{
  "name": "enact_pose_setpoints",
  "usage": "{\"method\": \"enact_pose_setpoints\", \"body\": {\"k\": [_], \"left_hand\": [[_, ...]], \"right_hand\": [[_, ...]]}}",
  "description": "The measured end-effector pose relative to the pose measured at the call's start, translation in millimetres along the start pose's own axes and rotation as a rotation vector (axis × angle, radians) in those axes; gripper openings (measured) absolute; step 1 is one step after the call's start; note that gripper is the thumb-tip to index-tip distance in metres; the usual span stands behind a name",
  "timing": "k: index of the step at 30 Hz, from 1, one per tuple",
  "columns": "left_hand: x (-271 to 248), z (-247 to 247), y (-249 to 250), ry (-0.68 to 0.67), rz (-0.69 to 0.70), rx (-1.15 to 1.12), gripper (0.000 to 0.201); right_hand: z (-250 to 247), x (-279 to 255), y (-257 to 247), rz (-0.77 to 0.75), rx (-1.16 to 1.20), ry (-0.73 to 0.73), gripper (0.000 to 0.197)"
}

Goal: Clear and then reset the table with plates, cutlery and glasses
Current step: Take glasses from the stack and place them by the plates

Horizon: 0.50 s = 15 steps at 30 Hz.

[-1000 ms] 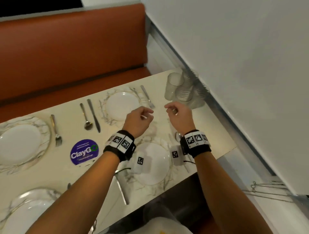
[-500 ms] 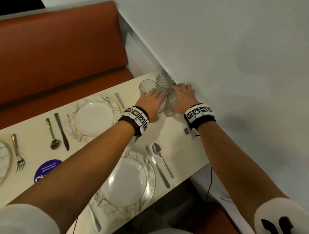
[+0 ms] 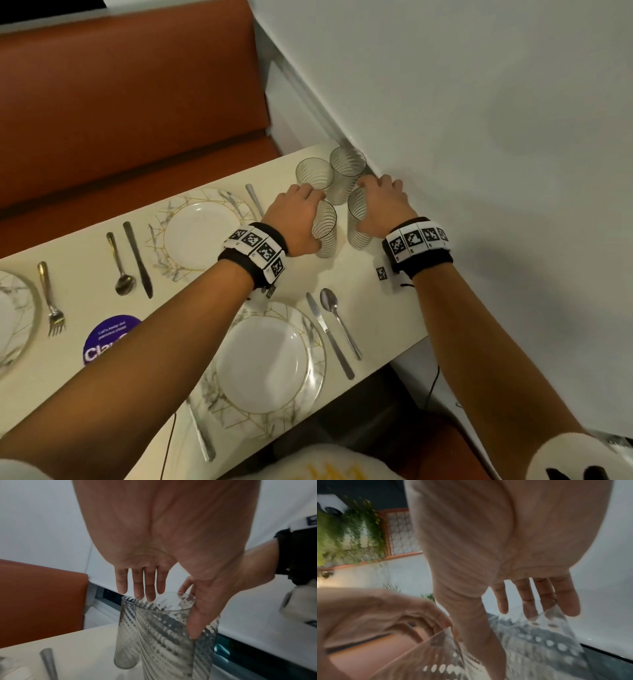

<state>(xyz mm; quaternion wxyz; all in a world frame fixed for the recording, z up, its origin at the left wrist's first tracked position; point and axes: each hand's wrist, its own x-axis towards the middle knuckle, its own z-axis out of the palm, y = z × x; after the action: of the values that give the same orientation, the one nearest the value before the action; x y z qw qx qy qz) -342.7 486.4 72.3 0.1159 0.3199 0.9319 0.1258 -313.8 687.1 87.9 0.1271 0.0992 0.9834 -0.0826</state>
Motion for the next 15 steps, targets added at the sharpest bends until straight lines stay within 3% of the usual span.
{"method": "enact_pose_setpoints", "body": {"k": [7, 15], "left_hand": [[-109.8, -21.4, -53.7, 0.106, -0.277, -0.355, 0.098], [-272.9, -21.6, -147.6, 0.296, -0.543, -0.514, 0.091]], "right_hand": [[-8.0, -55.6, -84.9, -0.085, 0.041, -0.096, 0.087], [33.6, -120.4, -245.4, -0.323, 0.158, -0.122, 0.09]]}}
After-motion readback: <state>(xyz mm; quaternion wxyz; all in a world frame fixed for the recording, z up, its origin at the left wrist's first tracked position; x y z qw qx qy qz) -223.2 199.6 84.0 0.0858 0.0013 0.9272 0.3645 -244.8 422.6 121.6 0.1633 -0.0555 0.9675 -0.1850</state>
